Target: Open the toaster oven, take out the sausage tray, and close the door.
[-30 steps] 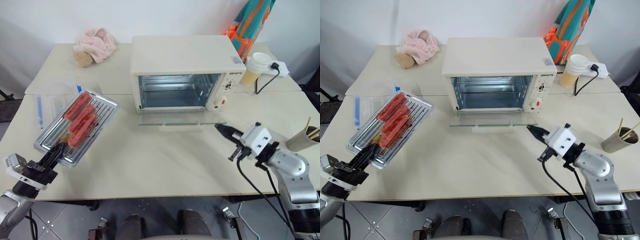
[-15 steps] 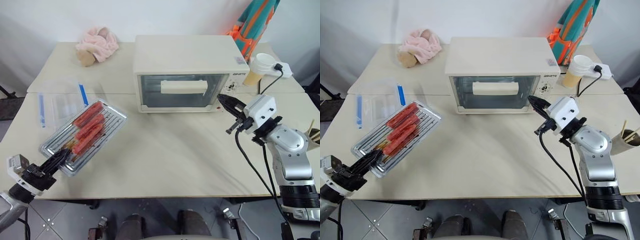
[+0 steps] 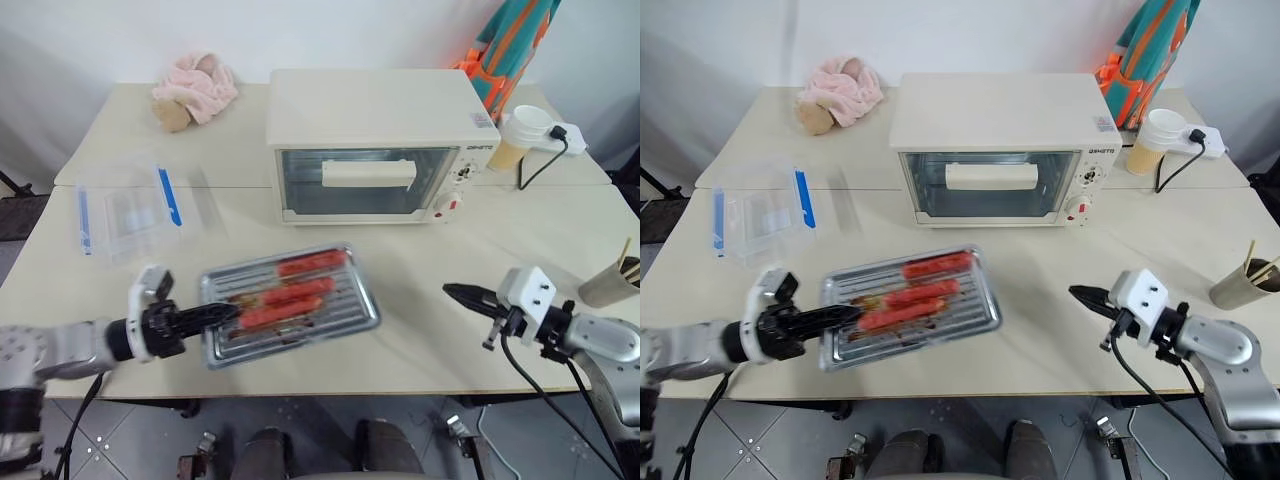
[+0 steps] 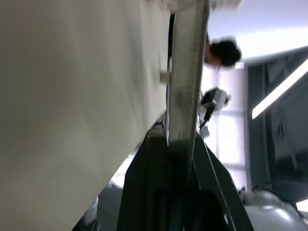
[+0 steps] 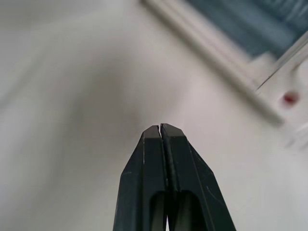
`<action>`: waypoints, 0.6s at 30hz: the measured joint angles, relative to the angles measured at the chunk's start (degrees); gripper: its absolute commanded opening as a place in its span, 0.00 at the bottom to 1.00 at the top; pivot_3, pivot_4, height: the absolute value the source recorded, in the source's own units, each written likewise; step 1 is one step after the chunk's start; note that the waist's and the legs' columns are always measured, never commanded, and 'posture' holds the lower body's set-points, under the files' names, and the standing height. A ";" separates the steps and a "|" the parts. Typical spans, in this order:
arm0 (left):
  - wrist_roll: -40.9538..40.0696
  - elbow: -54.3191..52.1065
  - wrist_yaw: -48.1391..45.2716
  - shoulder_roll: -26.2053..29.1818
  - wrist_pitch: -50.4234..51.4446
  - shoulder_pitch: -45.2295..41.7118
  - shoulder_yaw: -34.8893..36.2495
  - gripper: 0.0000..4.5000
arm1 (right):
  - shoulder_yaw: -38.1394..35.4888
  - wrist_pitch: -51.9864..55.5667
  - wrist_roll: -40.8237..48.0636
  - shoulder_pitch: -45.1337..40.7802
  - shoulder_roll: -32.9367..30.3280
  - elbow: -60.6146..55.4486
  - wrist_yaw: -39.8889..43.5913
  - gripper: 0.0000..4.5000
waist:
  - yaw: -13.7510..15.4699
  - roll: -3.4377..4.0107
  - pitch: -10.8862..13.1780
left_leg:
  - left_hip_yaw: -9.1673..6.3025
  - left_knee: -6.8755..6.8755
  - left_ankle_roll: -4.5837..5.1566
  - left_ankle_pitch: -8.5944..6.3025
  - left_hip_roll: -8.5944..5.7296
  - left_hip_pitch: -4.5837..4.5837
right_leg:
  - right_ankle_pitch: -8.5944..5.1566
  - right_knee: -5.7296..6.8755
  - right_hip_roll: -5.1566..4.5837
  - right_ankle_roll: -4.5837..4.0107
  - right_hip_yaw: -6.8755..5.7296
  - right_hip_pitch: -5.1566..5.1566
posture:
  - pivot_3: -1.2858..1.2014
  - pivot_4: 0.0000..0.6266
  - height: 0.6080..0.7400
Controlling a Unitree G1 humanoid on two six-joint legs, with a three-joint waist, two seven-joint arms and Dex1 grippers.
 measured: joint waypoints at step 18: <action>31.97 11.83 -7.08 -17.72 0.94 -22.95 -10.37 0.00 | -8.41 14.60 6.26 21.54 -5.80 -18.31 6.93 0.01 | 2.45 0.00 -0.01 | 0.15 0.21 -0.02 0.04 -0.02 0.10 | 0.09 -0.25 0.16 0.04 -0.05 0.27 | 0.52 0.24 1.00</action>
